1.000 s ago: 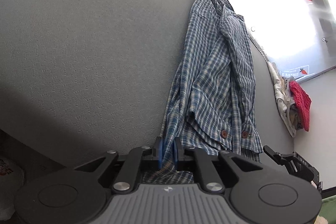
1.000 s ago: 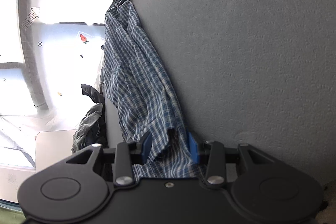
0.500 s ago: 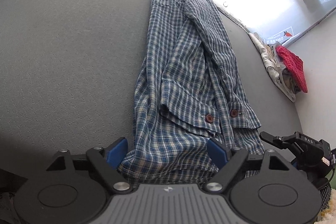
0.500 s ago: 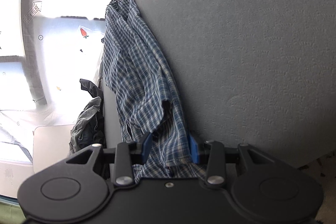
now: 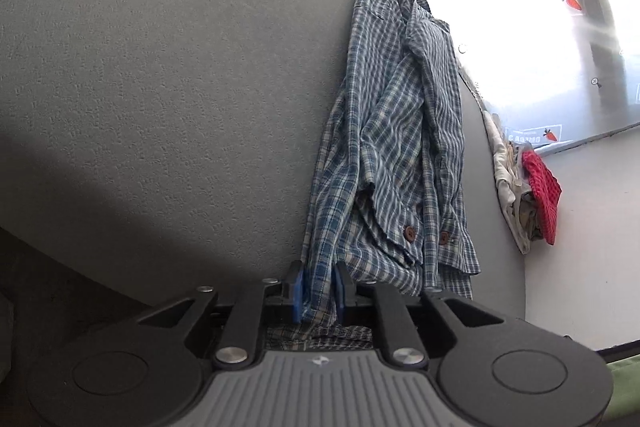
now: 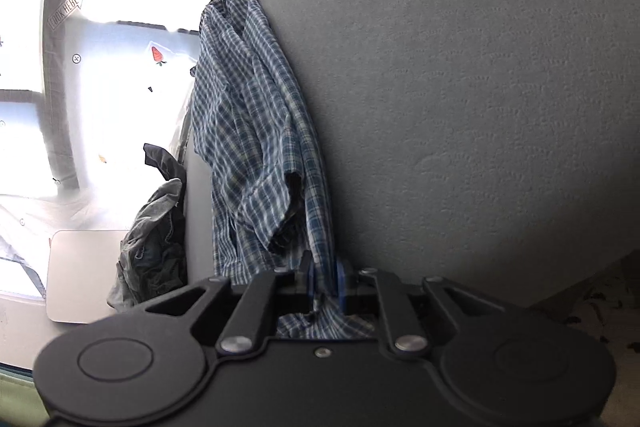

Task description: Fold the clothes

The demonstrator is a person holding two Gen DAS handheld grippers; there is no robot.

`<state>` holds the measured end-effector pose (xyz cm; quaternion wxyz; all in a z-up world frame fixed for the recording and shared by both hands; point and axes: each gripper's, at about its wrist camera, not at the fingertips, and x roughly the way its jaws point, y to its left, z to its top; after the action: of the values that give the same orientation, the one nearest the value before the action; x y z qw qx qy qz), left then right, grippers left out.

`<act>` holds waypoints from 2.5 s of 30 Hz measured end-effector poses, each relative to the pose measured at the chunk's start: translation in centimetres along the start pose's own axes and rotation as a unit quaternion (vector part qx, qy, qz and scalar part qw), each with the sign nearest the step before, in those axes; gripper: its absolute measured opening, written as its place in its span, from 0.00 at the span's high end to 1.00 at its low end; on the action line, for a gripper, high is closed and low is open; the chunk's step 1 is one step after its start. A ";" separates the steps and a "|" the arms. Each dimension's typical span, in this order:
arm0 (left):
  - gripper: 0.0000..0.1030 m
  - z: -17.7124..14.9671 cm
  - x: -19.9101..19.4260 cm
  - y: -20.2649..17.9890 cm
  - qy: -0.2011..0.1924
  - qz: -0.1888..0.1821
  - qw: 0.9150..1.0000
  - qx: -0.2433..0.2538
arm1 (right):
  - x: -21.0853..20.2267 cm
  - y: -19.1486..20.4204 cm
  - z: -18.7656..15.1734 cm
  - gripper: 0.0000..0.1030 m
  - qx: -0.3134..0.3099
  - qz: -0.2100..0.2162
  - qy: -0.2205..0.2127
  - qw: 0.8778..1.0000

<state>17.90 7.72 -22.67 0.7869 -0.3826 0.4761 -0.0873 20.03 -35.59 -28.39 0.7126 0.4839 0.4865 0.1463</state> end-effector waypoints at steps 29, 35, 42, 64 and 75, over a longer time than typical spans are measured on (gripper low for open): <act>0.95 4.3 -1.8 -7.1 -0.072 -0.187 0.979 -0.024 | -1.9 3.0 4.6 0.95 0.083 0.193 -0.064 0.976; 0.95 6.0 -0.7 -8.6 -0.106 -0.182 0.976 -0.057 | -0.6 3.9 7.6 0.95 0.103 0.216 -0.061 0.969; 0.95 7.7 1.7 -10.8 -0.150 -0.147 0.974 -0.084 | 2.0 4.3 12.2 0.95 0.124 0.201 -0.029 0.971; 0.95 11.2 11.1 -9.1 -0.205 -0.056 0.959 -0.186 | 12.8 4.6 22.8 0.91 0.149 0.051 0.048 0.986; 0.89 13.5 11.3 -8.9 -0.211 -0.054 0.955 -0.202 | 13.0 4.8 23.6 0.86 0.185 0.055 0.009 0.981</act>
<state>36.91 2.88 -20.83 0.7699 -0.5682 0.2858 0.0512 47.25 -37.38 -30.20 0.5971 0.6321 0.4843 0.0967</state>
